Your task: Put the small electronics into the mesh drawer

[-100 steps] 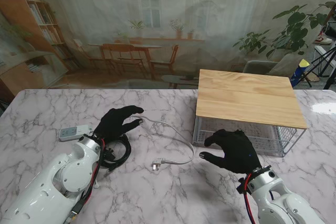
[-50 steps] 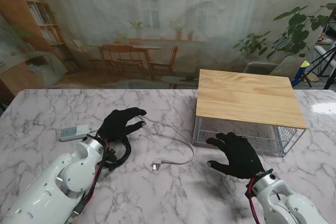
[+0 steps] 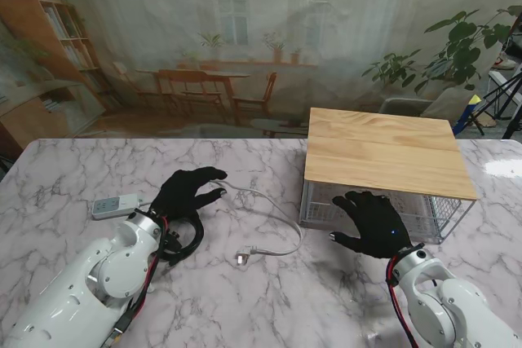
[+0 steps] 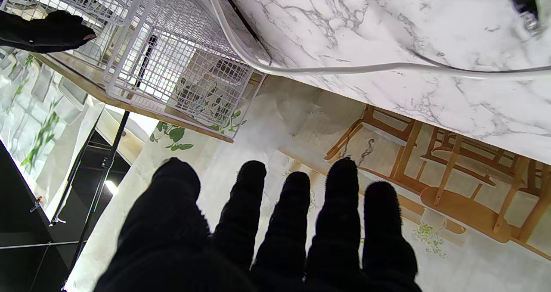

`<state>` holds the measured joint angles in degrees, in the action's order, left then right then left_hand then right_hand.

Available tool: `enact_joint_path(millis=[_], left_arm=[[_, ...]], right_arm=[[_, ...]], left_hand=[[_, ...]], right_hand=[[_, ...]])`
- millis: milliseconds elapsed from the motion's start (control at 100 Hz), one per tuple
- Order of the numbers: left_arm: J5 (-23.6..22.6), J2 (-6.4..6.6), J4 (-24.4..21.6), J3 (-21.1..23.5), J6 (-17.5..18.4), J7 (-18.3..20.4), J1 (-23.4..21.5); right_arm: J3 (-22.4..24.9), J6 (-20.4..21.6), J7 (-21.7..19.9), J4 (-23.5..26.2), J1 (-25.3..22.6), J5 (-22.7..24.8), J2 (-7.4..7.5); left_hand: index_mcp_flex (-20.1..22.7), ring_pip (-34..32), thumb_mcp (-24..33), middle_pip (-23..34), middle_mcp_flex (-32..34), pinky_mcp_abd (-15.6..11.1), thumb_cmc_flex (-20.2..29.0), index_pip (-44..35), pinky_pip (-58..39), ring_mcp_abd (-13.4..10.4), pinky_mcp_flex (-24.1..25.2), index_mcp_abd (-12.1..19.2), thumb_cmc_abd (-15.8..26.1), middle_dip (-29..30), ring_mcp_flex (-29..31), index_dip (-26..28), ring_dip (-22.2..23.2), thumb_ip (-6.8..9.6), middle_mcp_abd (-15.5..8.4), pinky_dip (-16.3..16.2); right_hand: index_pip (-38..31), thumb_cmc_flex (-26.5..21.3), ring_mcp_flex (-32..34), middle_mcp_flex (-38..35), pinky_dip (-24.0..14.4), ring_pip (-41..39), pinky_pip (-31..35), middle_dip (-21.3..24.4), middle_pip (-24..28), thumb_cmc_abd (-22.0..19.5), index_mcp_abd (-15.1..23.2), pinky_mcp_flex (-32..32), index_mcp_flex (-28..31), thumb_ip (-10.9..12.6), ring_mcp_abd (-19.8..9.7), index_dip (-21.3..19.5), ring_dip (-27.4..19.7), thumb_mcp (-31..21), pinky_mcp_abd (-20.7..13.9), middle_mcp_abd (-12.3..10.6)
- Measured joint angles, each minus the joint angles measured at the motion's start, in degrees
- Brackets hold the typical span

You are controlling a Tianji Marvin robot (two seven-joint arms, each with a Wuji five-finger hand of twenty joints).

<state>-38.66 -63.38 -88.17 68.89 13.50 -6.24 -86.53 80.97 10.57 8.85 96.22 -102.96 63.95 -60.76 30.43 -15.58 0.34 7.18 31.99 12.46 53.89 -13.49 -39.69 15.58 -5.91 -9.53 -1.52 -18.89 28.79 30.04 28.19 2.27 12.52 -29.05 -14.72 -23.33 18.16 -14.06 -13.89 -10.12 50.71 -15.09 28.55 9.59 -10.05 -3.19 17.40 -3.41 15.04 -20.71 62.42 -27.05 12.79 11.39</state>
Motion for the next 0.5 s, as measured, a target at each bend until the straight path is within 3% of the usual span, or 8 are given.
enact_joint_path(millis=[210, 270, 400, 500], left_arm=[[-0.1, 0.02, 0.0, -0.1, 0.0, 0.1, 0.0], [-0.1, 0.03, 0.0, -0.2, 0.0, 0.1, 0.1], [0.0, 0.04, 0.0, -0.3, -0.1, 0.3, 0.1], [0.0, 0.06, 0.0, -0.4, -0.1, 0.5, 0.1]], right_arm=[[-1.0, -1.7, -1.7, -3.5, 3.8, 0.8, 0.53], [-1.5, -2.4, -1.7, -4.7, 4.9, 0.8, 0.63], [-2.8, -4.1, -1.4, -6.8, 6.8, 0.8, 0.74], [-3.6, -5.5, -1.4, -7.8, 7.6, 0.5, 0.77]], left_hand=[[0.0, 0.0, 0.0, 0.0, 0.0, 0.0, 0.0, 0.0, 0.0, 0.0, 0.1, 0.0, 0.0, 0.0, -0.7, 0.0, 0.0, 0.00, 0.0, 0.5], [0.0, 0.0, 0.0, 0.0, 0.0, 0.0, 0.0, 0.0, 0.0, 0.0, 0.1, 0.0, 0.0, 0.0, -0.7, 0.0, 0.0, 0.00, 0.0, 0.6], [0.0, 0.0, 0.0, 0.0, 0.0, 0.0, 0.0, 0.0, 0.0, 0.0, 0.1, 0.0, 0.0, 0.0, -0.7, 0.0, 0.0, 0.00, 0.0, 0.6], [0.0, 0.0, 0.0, 0.0, 0.0, 0.0, 0.0, 0.0, 0.0, 0.0, 0.1, 0.0, 0.0, 0.0, -0.7, 0.0, 0.0, 0.00, 0.0, 0.6]], right_hand=[[-0.8, 0.0, 1.4, 0.0, 0.0, 0.0, 1.1, -0.9, 1.4, 0.0, 0.0, -0.6, 2.8, 0.0, 0.0, -0.1, 0.1, -1.5, 0.0, 0.0], [-2.0, -0.1, 3.9, -0.2, 0.0, 0.0, 3.7, -2.4, 3.5, 0.7, 0.0, -2.4, 3.5, 0.0, 0.0, -1.7, 0.8, -4.0, 0.0, 0.0], [-11.7, -4.5, 12.9, -3.1, -4.3, 0.0, 11.6, -8.1, 10.3, 4.7, 6.2, -9.7, 6.9, 0.0, 0.0, -6.9, 3.0, -14.2, 0.4, 0.7], [-18.0, -7.4, 18.1, -4.6, -6.8, -2.5, 15.6, -11.5, 13.0, 7.0, 8.6, -13.5, 9.4, -0.4, -0.6, -9.0, 4.7, -18.5, 1.0, 0.8]])
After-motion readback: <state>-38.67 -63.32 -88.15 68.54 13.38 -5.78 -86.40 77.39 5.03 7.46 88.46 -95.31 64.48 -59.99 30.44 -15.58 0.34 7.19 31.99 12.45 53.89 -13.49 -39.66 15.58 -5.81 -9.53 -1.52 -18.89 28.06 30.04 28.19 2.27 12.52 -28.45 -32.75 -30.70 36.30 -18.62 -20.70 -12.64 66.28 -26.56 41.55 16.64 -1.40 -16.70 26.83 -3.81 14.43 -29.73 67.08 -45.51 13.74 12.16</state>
